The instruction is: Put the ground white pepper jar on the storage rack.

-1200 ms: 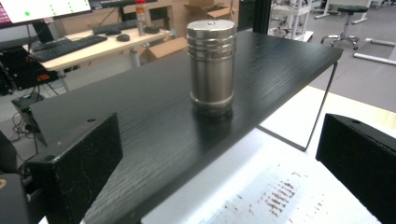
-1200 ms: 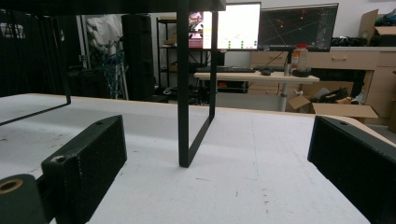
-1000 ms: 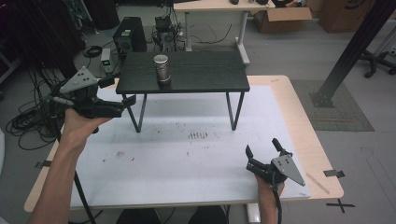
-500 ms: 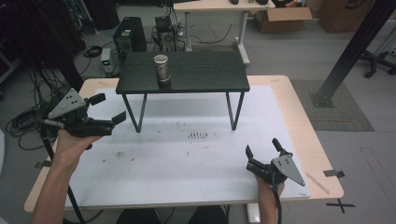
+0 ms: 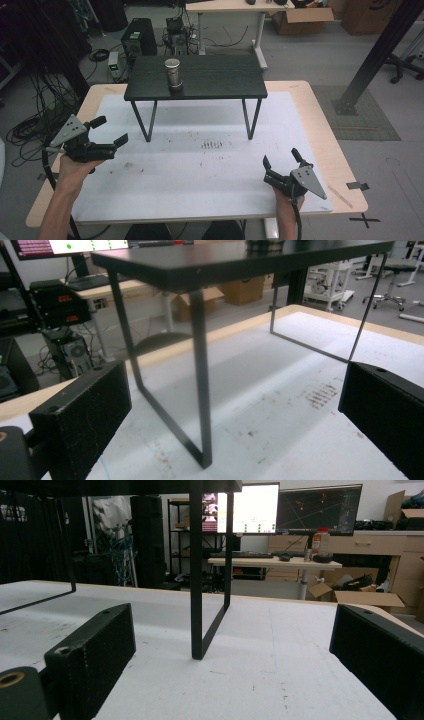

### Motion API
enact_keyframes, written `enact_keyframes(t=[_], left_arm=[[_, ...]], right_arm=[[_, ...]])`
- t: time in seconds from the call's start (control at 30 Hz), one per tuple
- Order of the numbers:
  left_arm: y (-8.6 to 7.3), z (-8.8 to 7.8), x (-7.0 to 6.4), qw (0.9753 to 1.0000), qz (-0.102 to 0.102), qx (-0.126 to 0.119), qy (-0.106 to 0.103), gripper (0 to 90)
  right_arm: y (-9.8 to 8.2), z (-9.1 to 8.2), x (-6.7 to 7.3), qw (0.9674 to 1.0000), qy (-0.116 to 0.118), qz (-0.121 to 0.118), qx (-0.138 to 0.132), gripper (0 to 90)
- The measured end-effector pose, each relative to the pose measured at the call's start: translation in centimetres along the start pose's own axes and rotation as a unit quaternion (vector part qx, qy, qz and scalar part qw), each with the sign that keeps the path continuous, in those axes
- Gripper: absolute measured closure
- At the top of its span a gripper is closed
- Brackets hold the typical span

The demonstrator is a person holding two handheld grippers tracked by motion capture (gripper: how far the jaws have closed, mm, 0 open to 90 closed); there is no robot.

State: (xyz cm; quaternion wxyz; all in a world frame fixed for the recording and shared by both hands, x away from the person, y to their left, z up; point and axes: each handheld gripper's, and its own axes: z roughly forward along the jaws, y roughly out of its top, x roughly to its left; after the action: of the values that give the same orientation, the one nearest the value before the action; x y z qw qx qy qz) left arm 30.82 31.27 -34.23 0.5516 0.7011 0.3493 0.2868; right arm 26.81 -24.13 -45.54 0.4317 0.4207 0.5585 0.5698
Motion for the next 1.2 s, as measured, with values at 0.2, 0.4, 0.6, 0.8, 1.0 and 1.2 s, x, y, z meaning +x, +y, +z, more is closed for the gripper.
enact_keyframes(t=[0.2,0.4,0.6,0.8,1.0,1.2], left_arm=[[-2.4,-0.6,0.5,0.9999,-0.008,-0.008,0.008,0.9],[-4.6,-1.0,0.8,0.9997,-0.006,-0.011,0.019,1.0],[-6.7,-1.4,0.9,0.9993,-0.015,-0.015,0.031,1.1],[-8.4,-2.0,0.6,0.9983,-0.012,-0.02,0.053,1.5],[-9.8,-2.7,0.6,0.9968,-0.021,-0.038,0.067,1.5],[-10.9,-3.0,0.6,0.9949,-0.016,-0.049,0.086,1.4]], right_arm=[[0.0,0.0,0.0,1.0,0.0,0.0,0.001,4.2],[0.0,0.0,0.0,1.0,0.0,0.0,0.001,4.2],[0.0,0.0,0.0,1.0,0.0,0.0,0.002,4.2],[0.0,0.0,0.0,1.0,0.0,0.0,0.002,4.2],[0.0,0.0,0.0,1.0,0.0,0.0,0.002,4.2],[0.0,0.0,0.0,1.0,0.0,0.0,0.002,4.3]])
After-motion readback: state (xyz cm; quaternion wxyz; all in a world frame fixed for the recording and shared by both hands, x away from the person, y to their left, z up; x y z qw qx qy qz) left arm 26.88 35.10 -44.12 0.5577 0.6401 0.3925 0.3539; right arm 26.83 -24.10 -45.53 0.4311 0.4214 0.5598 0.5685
